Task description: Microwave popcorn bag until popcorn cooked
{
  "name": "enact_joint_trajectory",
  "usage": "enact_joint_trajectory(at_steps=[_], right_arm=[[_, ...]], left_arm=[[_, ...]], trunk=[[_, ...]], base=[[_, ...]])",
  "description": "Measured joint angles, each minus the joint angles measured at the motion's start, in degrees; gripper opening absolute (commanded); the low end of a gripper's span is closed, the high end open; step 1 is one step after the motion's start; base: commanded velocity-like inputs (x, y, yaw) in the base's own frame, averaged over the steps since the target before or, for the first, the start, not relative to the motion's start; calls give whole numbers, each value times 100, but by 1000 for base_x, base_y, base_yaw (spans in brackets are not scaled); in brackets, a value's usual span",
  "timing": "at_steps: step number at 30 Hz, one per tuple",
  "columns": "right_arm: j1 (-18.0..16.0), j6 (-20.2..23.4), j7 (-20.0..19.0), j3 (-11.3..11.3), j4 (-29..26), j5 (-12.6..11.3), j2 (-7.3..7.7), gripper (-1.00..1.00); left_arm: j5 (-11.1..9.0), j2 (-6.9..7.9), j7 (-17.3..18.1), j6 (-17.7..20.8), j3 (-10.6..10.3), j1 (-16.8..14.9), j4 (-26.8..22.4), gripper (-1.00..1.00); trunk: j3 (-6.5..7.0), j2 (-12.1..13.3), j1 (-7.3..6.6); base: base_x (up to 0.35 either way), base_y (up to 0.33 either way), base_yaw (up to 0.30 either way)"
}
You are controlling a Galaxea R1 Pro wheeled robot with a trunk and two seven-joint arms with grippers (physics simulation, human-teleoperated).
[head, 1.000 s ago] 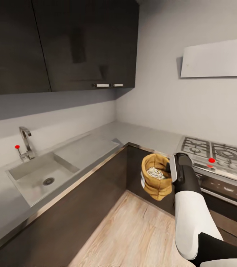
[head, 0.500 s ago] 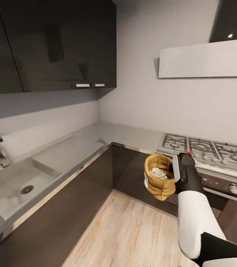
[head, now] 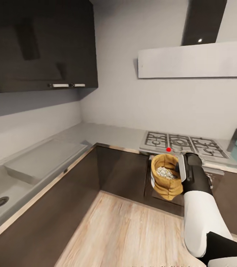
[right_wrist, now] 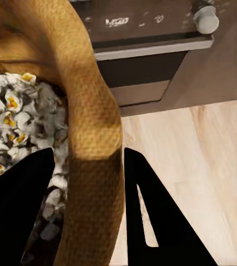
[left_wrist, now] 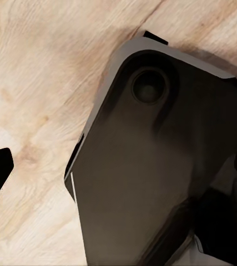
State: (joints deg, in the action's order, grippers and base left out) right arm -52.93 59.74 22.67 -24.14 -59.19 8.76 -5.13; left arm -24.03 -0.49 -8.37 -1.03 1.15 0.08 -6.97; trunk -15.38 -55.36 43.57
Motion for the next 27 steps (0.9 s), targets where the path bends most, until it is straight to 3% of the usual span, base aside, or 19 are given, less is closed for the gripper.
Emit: enact_joint_trajectory(at_steps=[5,27], right_arm=[[0,-1,-11,1,-2,-91,185,-100],[0,-1,-11,5,-2,-93,269,-100]], left_arm=[[1,-1,6,0,-1,-1,-6,100],[5,-2,19,8,-1,0,1,100]], trunk=[[0,0,0],[0,0,0]], base=[[0,0,-290],[0,0,-290]])
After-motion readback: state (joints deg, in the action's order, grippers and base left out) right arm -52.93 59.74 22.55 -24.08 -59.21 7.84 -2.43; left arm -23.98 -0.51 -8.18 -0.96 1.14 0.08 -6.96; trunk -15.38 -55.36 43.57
